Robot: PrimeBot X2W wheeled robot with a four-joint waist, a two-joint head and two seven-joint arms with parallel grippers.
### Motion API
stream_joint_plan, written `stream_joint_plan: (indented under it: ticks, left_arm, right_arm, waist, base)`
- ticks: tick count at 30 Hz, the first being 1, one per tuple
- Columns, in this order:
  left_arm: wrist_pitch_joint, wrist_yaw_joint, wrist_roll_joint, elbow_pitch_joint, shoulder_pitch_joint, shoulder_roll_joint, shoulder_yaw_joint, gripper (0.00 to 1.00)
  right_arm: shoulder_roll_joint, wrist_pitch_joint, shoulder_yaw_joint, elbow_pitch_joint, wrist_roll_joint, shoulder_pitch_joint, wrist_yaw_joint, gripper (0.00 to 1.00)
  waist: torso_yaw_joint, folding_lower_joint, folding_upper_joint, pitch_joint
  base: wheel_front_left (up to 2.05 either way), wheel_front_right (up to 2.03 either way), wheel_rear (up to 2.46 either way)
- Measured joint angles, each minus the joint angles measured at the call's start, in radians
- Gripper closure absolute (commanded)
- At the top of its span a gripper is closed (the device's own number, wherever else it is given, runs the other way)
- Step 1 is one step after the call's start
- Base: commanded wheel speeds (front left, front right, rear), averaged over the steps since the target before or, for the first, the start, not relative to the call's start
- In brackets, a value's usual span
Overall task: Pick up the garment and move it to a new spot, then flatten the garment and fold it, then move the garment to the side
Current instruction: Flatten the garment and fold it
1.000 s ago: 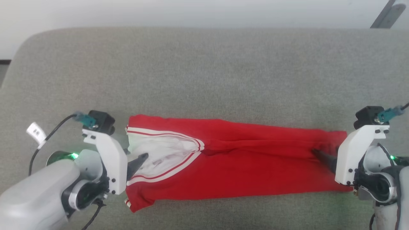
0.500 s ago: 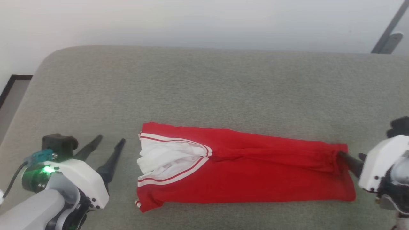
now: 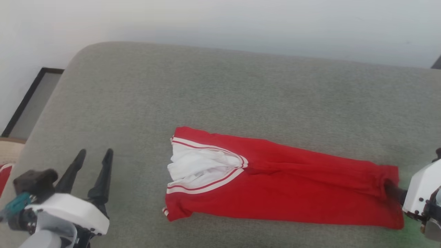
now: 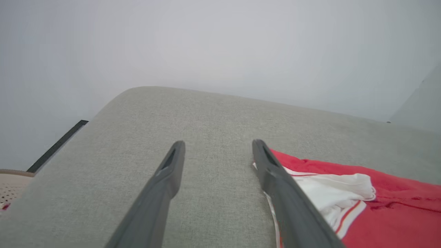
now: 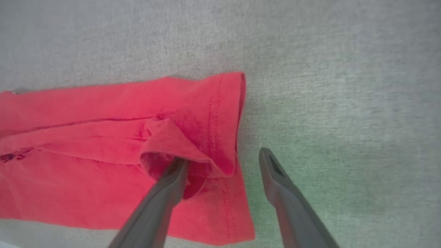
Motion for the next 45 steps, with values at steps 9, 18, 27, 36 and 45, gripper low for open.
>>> stream_joint_plan:
  ticks: [9,18,27,36,45]
  left_arm:
    - [0.000,-0.110,0.153,0.018,0.122,-0.161,0.228,0.00]
    - [0.000,-0.215,0.256,0.061,0.155,-0.272,0.347,0.00]
    - [0.000,-0.277,0.312,0.084,0.176,-0.341,0.442,0.00]
    - [0.000,-0.311,0.357,0.091,0.169,-0.376,0.482,0.00]
    - [0.000,-0.337,0.379,0.109,0.145,-0.397,0.497,0.00]
  right_arm:
    - [-0.040,0.019,0.058,0.188,0.044,-0.056,-0.001,0.00]
    - [-0.059,0.024,0.106,0.256,0.082,-0.092,-0.001,1.00]
    - [-0.086,0.004,0.090,0.235,0.129,-0.103,0.001,1.00]
    - [-0.212,-0.016,-0.037,0.239,0.123,-0.109,0.000,1.00]
    - [-0.240,-0.013,-0.114,0.238,0.044,-0.159,0.000,1.00]
  waist:
    - [0.051,0.0000,0.0000,0.008]
    - [0.075,0.0000,0.0000,0.010]
    - [0.043,0.0000,0.0000,0.019]
    - [-0.008,0.0000,0.0000,0.046]
    - [-0.065,0.0000,0.0000,0.071]
  base:
    - [0.00,0.00,0.00]
    - [0.00,0.00,0.00]
    - [0.00,0.00,0.00]
    - [0.00,0.00,0.00]
    - [0.00,0.00,0.00]
